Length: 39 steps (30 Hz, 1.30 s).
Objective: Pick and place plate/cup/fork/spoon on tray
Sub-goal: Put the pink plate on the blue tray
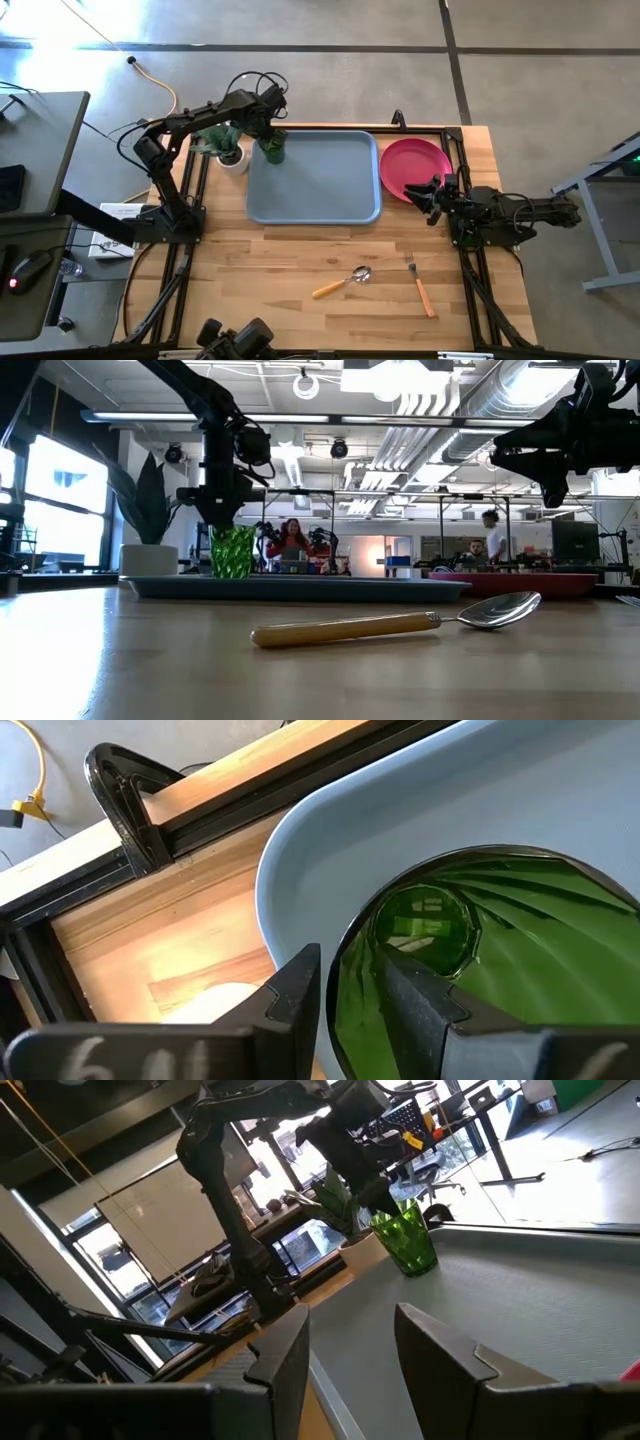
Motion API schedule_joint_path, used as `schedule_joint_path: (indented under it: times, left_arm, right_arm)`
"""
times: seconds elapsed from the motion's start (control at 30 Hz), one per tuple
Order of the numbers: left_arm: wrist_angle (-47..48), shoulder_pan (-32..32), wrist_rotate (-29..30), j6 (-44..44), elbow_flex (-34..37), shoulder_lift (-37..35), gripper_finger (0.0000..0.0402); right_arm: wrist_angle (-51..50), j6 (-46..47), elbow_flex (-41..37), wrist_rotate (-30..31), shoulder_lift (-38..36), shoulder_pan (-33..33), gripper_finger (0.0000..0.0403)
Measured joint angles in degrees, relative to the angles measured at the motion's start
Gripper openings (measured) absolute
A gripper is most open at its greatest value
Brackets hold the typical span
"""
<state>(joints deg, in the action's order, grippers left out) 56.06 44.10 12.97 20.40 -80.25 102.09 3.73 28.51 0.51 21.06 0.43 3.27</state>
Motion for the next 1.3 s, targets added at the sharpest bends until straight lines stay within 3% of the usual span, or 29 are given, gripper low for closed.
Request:
schedule_joint_path:
  times: [0.27, 0.63, 0.87, 1.0, 1.3]
  left_arm:
    - [0.16, 0.00, 0.02, -1.16, -0.94, -0.16, 0.0090]
    - [0.28, 0.02, -0.07, -3.83, -10.58, -0.25, 0.0090]
    - [0.26, -0.58, -7.48, -8.36, -18.63, -0.27, 0.0090]
    - [0.11, -2.59, -11.18, -12.31, -22.52, -1.21, 0.0090]
    - [0.14, -10.69, -11.50, -19.93, -24.28, -5.87, 0.0090]
  right_arm:
    - [0.00, 0.00, 0.00, 0.00, 0.00, -0.01, 0.0139]
    - [0.00, 0.00, 0.00, 0.00, 0.00, 0.00, 0.0139]
    - [1.63, 0.00, 0.00, 0.00, -0.02, 0.00, 0.0139]
    - [5.08, 0.02, 0.00, 0.02, -0.02, -0.01, 0.0139]
    - [14.53, -0.38, 0.20, 6.25, -0.02, 0.00, 0.0139]
